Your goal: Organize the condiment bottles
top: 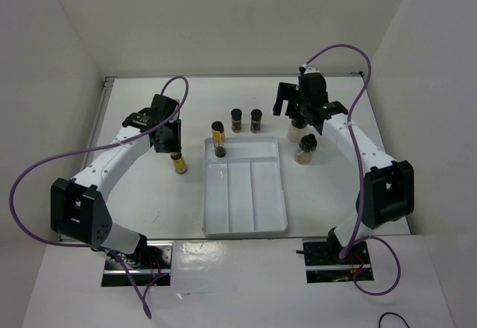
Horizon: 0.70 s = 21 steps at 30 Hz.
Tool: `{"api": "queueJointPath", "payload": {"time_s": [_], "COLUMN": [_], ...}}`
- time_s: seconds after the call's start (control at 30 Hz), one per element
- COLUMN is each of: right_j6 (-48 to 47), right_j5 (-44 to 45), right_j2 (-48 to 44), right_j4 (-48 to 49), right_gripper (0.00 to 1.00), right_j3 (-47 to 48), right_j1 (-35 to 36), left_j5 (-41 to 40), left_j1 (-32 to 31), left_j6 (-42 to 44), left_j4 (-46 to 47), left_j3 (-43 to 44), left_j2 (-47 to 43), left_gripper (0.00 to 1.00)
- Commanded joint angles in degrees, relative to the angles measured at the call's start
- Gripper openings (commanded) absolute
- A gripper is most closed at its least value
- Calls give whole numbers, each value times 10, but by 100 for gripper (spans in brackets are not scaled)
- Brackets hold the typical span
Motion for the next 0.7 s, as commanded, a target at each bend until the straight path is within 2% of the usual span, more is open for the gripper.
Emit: {"api": "queueJointPath", "payload": {"time_s": [0.0, 0.07, 0.23, 0.27, 0.4, 0.53, 0.67], "right_j6": [4, 4, -1, -1, -1, -1, -1], "right_j5": [9, 9, 14, 14, 14, 14, 8], "right_j2": [-28, -28, -28, -28, -28, -28, -28], "right_j4": [14, 14, 14, 14, 14, 14, 14], "right_gripper": [98, 98, 98, 98, 98, 98, 98], "right_j3": [0, 0, 0, 0, 0, 0, 0], "right_j1": [4, 4, 4, 4, 4, 4, 4], "left_j5": [3, 3, 16, 16, 10, 28, 9], "left_j1": [-1, -1, -7, -7, -19, -54, -85], "left_j6": [-2, -2, 3, 3, 10, 29, 34], "left_j4": [9, 9, -8, -20, -56, -101, -144], "left_j3": [-2, -2, 7, 18, 58, 118, 175], "left_j2": [8, 8, 8, 8, -5, -11, -11], "left_gripper": [39, 34, 3, 0, 0, 0, 0]}}
